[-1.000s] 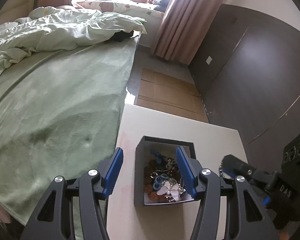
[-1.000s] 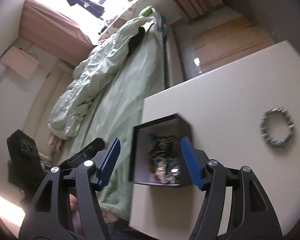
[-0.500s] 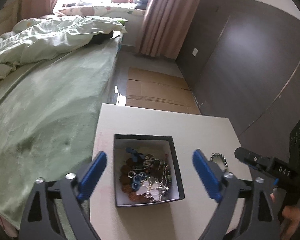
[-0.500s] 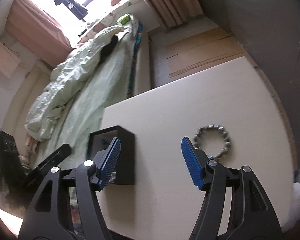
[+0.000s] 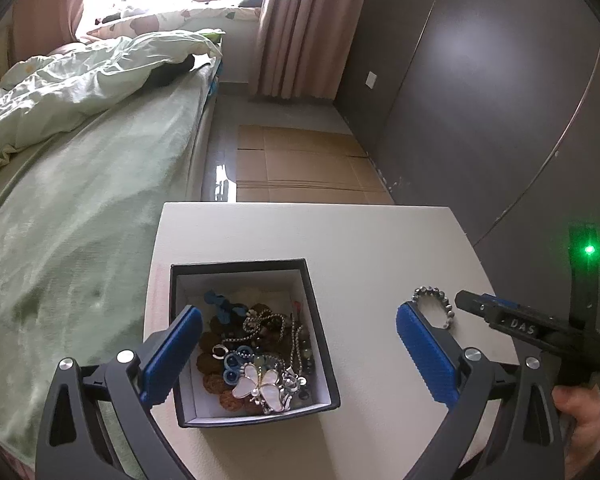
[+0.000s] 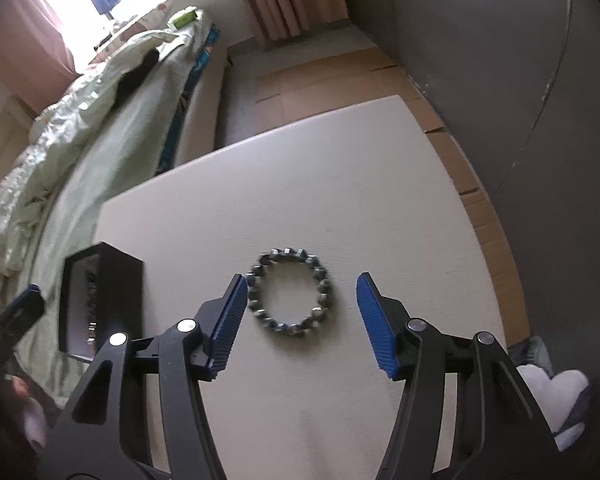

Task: Organize jewelry
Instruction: 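Grasp the grey hematite bead bracelet with the right tool and lift it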

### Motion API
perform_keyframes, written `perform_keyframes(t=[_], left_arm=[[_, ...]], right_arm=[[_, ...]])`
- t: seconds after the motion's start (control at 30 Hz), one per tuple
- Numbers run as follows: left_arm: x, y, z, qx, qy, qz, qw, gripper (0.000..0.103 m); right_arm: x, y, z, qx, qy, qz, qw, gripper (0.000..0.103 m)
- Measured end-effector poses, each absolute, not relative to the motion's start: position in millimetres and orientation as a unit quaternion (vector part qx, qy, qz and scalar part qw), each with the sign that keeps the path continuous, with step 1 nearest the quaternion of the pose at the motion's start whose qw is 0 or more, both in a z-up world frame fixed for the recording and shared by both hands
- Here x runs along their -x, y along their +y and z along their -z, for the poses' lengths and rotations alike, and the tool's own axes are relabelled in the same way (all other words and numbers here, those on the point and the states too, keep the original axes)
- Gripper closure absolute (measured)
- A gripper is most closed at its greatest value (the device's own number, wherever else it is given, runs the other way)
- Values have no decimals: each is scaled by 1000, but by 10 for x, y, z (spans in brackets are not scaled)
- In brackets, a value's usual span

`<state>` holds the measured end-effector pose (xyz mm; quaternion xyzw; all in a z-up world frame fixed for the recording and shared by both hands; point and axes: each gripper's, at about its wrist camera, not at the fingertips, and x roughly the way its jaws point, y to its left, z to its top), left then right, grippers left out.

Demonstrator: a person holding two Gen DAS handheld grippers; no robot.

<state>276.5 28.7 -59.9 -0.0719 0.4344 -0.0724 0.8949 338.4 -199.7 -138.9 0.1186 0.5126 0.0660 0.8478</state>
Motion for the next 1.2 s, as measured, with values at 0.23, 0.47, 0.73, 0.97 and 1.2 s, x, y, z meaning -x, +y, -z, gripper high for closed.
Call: perform_keyframes(t=[0.23, 0.47, 0.73, 0.97, 1.2], left_arm=[[-2789, 293, 623, 68, 439, 73, 893, 9], [-2754, 396, 579, 74, 431, 62, 897, 9], [-2677, 586, 482, 89, 421, 48, 901, 9], [-2619, 708, 441, 100, 419, 34, 902, 9], [-2529, 824, 388, 108, 412, 26, 904, 9]], right_arm=[[-3552, -1852, 1618, -39, 535, -24, 844, 71], [-3524, -1716, 1660, 4, 538, -25, 843, 93], [-3307, -1719, 1236, -41, 489, -65, 869, 93], [-3130, -1526, 854, -45, 454, -97, 885, 94], [-2918, -1267, 504, -66, 412, -145, 897, 94]])
